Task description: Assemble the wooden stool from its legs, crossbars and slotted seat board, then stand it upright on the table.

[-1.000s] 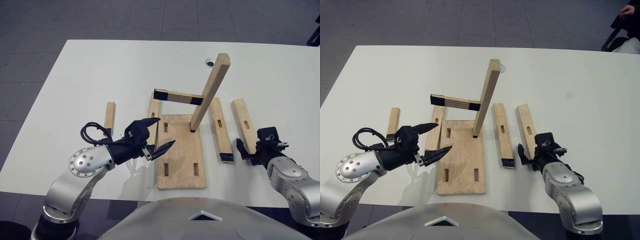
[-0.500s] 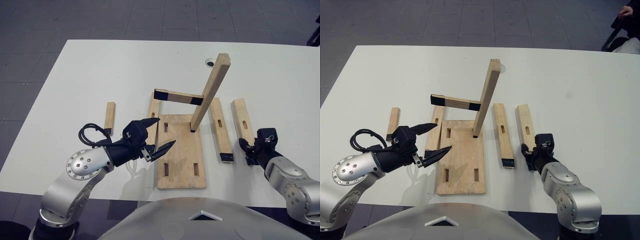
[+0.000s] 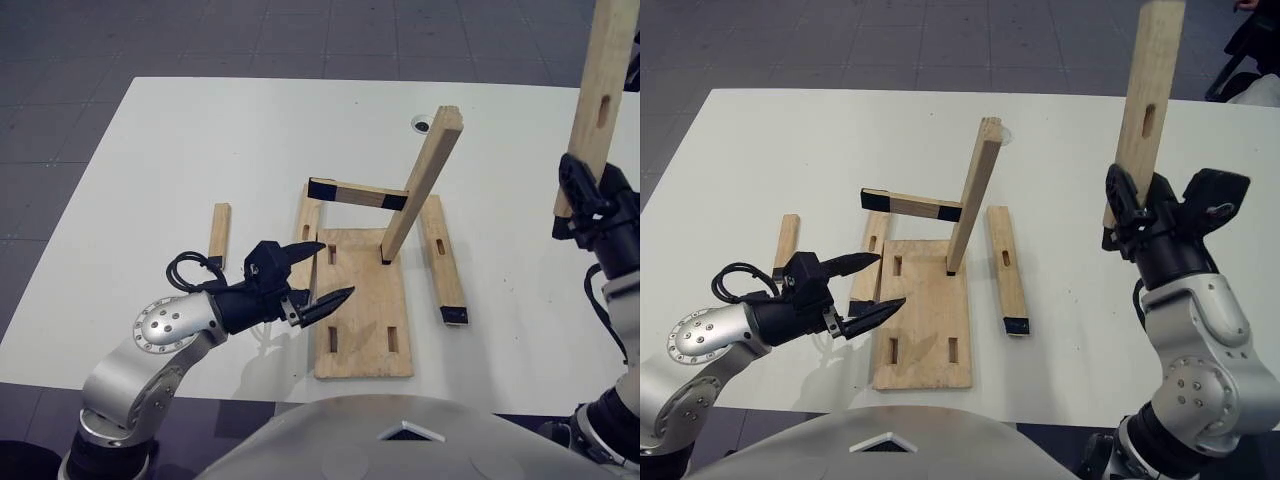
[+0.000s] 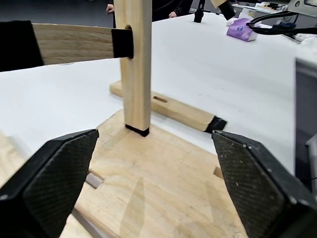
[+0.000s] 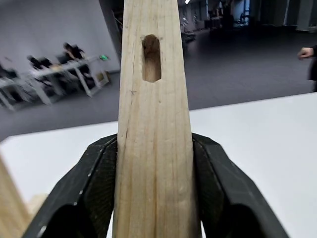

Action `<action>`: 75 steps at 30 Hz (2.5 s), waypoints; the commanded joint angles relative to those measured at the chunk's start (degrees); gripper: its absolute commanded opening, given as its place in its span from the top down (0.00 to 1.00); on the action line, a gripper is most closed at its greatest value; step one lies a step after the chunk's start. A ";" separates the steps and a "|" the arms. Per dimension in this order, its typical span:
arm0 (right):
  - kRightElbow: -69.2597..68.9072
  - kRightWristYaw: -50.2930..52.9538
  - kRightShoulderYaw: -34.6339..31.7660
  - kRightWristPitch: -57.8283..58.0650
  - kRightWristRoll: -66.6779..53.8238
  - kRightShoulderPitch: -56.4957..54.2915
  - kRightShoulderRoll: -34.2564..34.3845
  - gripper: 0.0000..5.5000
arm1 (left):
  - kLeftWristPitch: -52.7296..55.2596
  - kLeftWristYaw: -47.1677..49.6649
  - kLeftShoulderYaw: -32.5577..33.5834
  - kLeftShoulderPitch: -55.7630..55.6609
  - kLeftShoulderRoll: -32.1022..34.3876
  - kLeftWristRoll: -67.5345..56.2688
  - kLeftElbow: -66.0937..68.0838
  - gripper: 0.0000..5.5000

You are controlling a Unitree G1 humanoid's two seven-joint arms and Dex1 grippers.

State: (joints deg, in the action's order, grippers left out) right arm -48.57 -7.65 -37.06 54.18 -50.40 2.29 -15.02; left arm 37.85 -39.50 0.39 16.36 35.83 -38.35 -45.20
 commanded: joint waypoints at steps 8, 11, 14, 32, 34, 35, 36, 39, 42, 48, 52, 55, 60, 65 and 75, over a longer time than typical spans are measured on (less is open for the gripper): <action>-0.58 -36.69 3.63 -10.83 -25.66 12.26 -12.62 0.63 | 2.27 -18.73 8.01 -7.29 3.08 -24.78 10.57 0.23; -0.90 -43.54 11.78 -12.74 -18.71 13.74 -15.37 0.63 | 3.15 -18.95 7.36 -10.28 2.17 -27.31 13.10 0.23; 0.28 -46.66 19.41 -15.17 -12.03 12.59 -16.96 0.63 | 3.63 -18.76 7.06 -11.48 1.70 -29.60 13.44 0.23; 1.24 -43.65 39.83 -19.99 1.73 2.19 -19.20 0.63 | 0.76 -16.18 1.86 -11.72 -3.55 -27.41 11.66 0.23; 1.93 -43.09 40.66 -20.30 1.85 1.17 -18.76 0.63 | -0.33 -16.56 1.45 -10.99 -4.21 -26.28 11.18 0.23; 2.22 -42.81 40.99 -20.49 1.94 0.86 -18.60 0.63 | -0.69 -16.81 1.31 -10.77 -4.43 -25.93 11.03 0.23; 2.38 -42.52 41.41 -20.68 2.11 0.64 -18.43 0.63 | -1.02 -17.13 1.19 -10.65 -4.59 -25.78 10.94 0.23; 2.32 -41.75 42.81 -21.07 2.31 0.07 -18.10 0.63 | -3.65 -18.60 1.32 -10.10 -5.98 -24.81 10.88 0.23; 2.09 -41.19 44.01 -21.33 2.48 -0.49 -17.82 0.63 | -5.84 -20.32 0.47 -9.36 -6.66 -22.94 11.21 0.23; 1.50 -39.86 44.86 -21.55 1.49 -0.75 -17.35 0.63 | -14.47 -26.75 -2.33 -6.88 -7.91 -15.81 10.44 0.23; 1.07 -39.34 46.17 -21.45 1.15 -1.21 -17.16 0.63 | -16.84 -27.65 -3.50 -6.81 -8.50 -13.92 11.65 0.23; 0.87 -39.07 46.66 -21.43 0.79 -1.51 -17.17 0.63 | -18.39 -27.67 -3.14 -6.65 -9.43 -14.24 11.89 0.23; 1.10 -38.79 47.88 -21.72 1.32 -1.41 -17.04 0.63 | -20.85 -27.56 -2.74 -6.50 -11.40 -14.86 12.26 0.23; 1.07 -38.58 48.30 -21.72 1.41 -1.60 -17.08 0.63 | -19.97 -27.04 -2.86 -6.89 -11.56 -16.53 12.88 0.32; 0.87 -38.02 49.25 -21.45 0.78 -2.15 -16.91 0.63 | -19.82 -26.16 -2.68 -6.94 -11.88 -16.97 13.28 0.57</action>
State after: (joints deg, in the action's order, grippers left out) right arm -46.87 -45.11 11.48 32.81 -48.66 1.31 -32.20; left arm 17.98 -66.38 -2.56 9.74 24.10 -55.15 -31.97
